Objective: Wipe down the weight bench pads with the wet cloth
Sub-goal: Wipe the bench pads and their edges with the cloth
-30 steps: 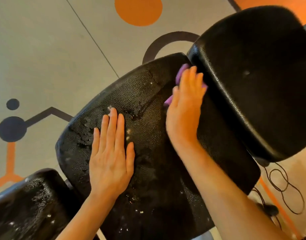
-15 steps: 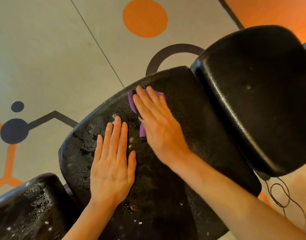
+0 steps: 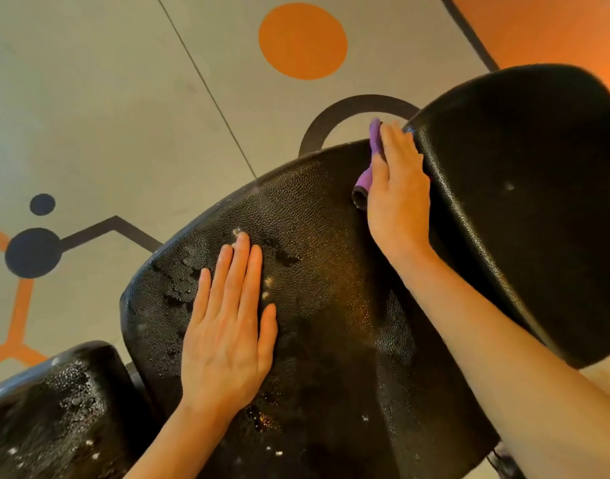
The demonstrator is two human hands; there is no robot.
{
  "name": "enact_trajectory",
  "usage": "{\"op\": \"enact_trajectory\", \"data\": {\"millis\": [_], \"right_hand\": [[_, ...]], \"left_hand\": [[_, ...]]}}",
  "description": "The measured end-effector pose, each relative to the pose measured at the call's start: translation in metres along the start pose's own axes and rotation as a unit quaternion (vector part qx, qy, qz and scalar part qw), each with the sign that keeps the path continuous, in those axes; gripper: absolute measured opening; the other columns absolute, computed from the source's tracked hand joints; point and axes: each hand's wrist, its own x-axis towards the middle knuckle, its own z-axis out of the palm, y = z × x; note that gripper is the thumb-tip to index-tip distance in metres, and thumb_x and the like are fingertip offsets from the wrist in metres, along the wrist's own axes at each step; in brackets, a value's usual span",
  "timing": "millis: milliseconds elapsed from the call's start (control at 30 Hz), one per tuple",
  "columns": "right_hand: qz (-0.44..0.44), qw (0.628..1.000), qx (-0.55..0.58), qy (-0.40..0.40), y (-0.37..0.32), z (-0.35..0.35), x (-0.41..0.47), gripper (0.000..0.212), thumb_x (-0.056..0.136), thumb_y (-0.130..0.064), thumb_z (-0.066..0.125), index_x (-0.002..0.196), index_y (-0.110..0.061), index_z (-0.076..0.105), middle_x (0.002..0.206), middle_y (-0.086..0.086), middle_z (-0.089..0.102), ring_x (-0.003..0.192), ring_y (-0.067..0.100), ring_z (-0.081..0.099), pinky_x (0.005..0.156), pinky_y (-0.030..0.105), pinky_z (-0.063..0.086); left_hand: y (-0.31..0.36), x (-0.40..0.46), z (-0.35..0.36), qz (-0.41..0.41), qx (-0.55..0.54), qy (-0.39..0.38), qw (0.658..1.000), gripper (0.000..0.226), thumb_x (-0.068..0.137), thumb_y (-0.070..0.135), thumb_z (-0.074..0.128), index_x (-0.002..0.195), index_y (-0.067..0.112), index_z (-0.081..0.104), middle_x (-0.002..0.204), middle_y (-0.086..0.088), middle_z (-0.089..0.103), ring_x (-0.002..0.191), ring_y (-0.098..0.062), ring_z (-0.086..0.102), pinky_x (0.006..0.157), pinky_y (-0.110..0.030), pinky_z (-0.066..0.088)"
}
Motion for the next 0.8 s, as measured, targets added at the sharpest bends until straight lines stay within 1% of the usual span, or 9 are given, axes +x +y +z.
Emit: {"op": "enact_trajectory", "data": {"millis": [100, 167, 233, 333, 400, 533, 600, 700, 800], "right_hand": [[-0.073, 0.995, -0.050, -0.045, -0.044, 0.029, -0.026, 0.046, 0.094, -0.004, 0.045, 0.140, -0.009, 0.042, 0.148, 0.008, 0.039, 0.144, 0.023, 0.023, 0.120, 0.045, 0.013], [-0.220, 0.964, -0.033, -0.147, -0.066, 0.040, -0.046, 0.049, 0.092, 0.000, 0.047, 0.140, -0.008, 0.042, 0.150, 0.009, 0.038, 0.144, 0.024, 0.022, 0.121, 0.041, 0.010], [-0.251, 0.953, -0.025, -0.169, -0.051, 0.028, -0.034, 0.046, 0.093, 0.000, 0.042, 0.138, -0.009, 0.045, 0.143, 0.010, 0.047, 0.141, 0.022, 0.031, 0.120, 0.041, 0.014], [-0.059, 0.996, 0.041, -0.050, -0.004, 0.002, 0.004, 0.031, 0.096, -0.008, 0.036, 0.117, -0.018, 0.056, 0.097, -0.002, 0.062, 0.104, 0.015, 0.057, 0.106, 0.048, 0.037], [0.035, 0.999, 0.030, 0.026, -0.005, 0.000, 0.006, 0.023, 0.095, -0.008, 0.038, 0.106, -0.017, 0.055, 0.099, -0.007, 0.055, 0.102, 0.015, 0.056, 0.100, 0.052, 0.042], [-0.196, 0.972, -0.036, -0.122, -0.062, 0.040, -0.039, 0.044, 0.094, -0.003, 0.044, 0.138, -0.009, 0.046, 0.147, 0.010, 0.042, 0.142, 0.027, 0.027, 0.119, 0.047, 0.016], [-0.287, 0.936, -0.033, -0.199, -0.057, 0.034, -0.037, 0.047, 0.096, -0.003, 0.043, 0.142, -0.008, 0.040, 0.150, 0.010, 0.037, 0.144, 0.025, 0.022, 0.120, 0.042, 0.013], [-0.136, 0.982, -0.012, -0.133, -0.012, 0.005, -0.005, 0.042, 0.098, -0.015, 0.035, 0.139, -0.017, 0.043, 0.137, 0.006, 0.050, 0.134, 0.022, 0.039, 0.115, 0.046, 0.027], [0.047, 0.998, -0.043, -0.015, -0.011, 0.001, -0.007, 0.042, 0.099, -0.011, 0.035, 0.141, -0.011, 0.038, 0.149, 0.010, 0.037, 0.142, 0.026, 0.026, 0.119, 0.039, 0.013]], "left_hand": [[0.000, -0.001, 0.001, -0.002, 0.005, -0.004, 1.000, 0.065, 0.100, 0.037, 0.030, 0.157, 0.012, 0.012, 0.166, -0.004, 0.003, 0.153, -0.020, 0.001, 0.125, -0.038, 0.001], [0.000, -0.001, 0.001, -0.004, 0.007, -0.006, 1.000, 0.065, 0.100, 0.037, 0.030, 0.157, 0.013, 0.011, 0.166, -0.004, 0.002, 0.153, -0.019, 0.000, 0.125, -0.038, 0.000], [0.000, -0.001, 0.001, -0.001, 0.006, -0.003, 1.000, 0.065, 0.100, 0.038, 0.030, 0.157, 0.013, 0.011, 0.166, -0.004, 0.002, 0.153, -0.020, 0.000, 0.125, -0.038, 0.001], [-0.001, -0.001, 0.001, 0.007, -0.004, 0.011, 1.000, 0.064, 0.100, 0.038, 0.029, 0.157, 0.012, 0.012, 0.166, -0.004, 0.003, 0.153, -0.020, 0.002, 0.125, -0.038, 0.002], [-0.002, -0.001, 0.002, 0.008, -0.003, 0.014, 1.000, 0.064, 0.101, 0.038, 0.029, 0.157, 0.011, 0.013, 0.166, -0.005, 0.003, 0.153, -0.021, 0.003, 0.125, -0.040, 0.005], [-0.002, -0.002, 0.003, 0.006, 0.004, 0.011, 1.000, 0.064, 0.101, 0.038, 0.030, 0.157, 0.011, 0.014, 0.166, -0.007, 0.004, 0.153, -0.021, 0.003, 0.125, -0.041, 0.006], [-0.002, -0.001, 0.003, 0.005, 0.004, 0.012, 1.000, 0.064, 0.101, 0.039, 0.030, 0.157, 0.011, 0.014, 0.165, -0.007, 0.005, 0.153, -0.021, 0.003, 0.125, -0.041, 0.005], [-0.002, -0.003, 0.003, 0.010, -0.007, 0.016, 1.000, 0.064, 0.101, 0.039, 0.029, 0.157, 0.011, 0.015, 0.166, -0.006, 0.006, 0.153, -0.021, 0.003, 0.125, -0.041, 0.007], [-0.002, -0.003, 0.002, 0.012, -0.014, 0.024, 1.000, 0.063, 0.102, 0.038, 0.029, 0.157, 0.011, 0.014, 0.166, -0.006, 0.006, 0.153, -0.021, 0.003, 0.125, -0.042, 0.008]]}}
